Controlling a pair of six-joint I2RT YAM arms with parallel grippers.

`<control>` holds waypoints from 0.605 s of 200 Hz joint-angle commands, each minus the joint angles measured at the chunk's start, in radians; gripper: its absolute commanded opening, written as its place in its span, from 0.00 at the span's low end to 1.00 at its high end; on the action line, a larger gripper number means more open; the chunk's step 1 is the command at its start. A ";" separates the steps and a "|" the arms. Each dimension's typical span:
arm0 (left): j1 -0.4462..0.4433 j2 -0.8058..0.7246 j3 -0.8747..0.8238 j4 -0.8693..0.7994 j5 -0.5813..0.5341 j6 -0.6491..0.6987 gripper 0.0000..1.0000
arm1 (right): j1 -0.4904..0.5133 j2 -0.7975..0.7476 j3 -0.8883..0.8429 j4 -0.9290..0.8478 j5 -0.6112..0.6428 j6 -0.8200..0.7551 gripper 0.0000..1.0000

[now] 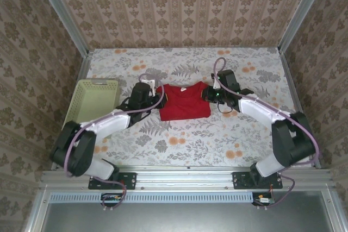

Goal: Fold the inside-out t-shirt

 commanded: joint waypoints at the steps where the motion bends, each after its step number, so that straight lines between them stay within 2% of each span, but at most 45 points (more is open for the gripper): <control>1: 0.024 0.084 0.037 0.007 0.022 0.029 0.00 | -0.019 0.066 0.054 -0.007 0.022 -0.040 0.00; 36: 0.055 0.185 0.054 0.046 0.050 0.003 0.00 | -0.023 0.185 0.087 0.005 0.023 -0.061 0.00; 56: 0.063 0.230 0.081 0.052 0.095 0.006 0.05 | -0.022 0.218 0.099 -0.001 0.058 -0.068 0.00; 74: 0.069 0.232 0.097 0.020 0.087 0.008 0.12 | -0.028 0.210 0.102 -0.018 0.091 -0.071 0.00; 82: 0.079 0.220 0.104 -0.010 0.083 0.001 0.17 | -0.027 0.199 0.114 -0.042 0.106 -0.079 0.14; 87: 0.087 0.206 0.110 -0.037 0.084 -0.008 0.22 | -0.028 0.185 0.120 -0.064 0.120 -0.088 0.26; 97: 0.102 0.151 0.132 -0.151 0.063 -0.042 0.37 | -0.027 0.131 0.122 -0.100 0.154 -0.100 0.46; 104: 0.103 0.102 0.159 -0.269 0.029 -0.048 0.47 | -0.025 0.079 0.124 -0.141 0.181 -0.111 0.53; 121: 0.061 -0.020 0.243 -0.554 -0.104 -0.008 0.61 | -0.002 -0.024 0.131 -0.247 0.222 -0.146 0.64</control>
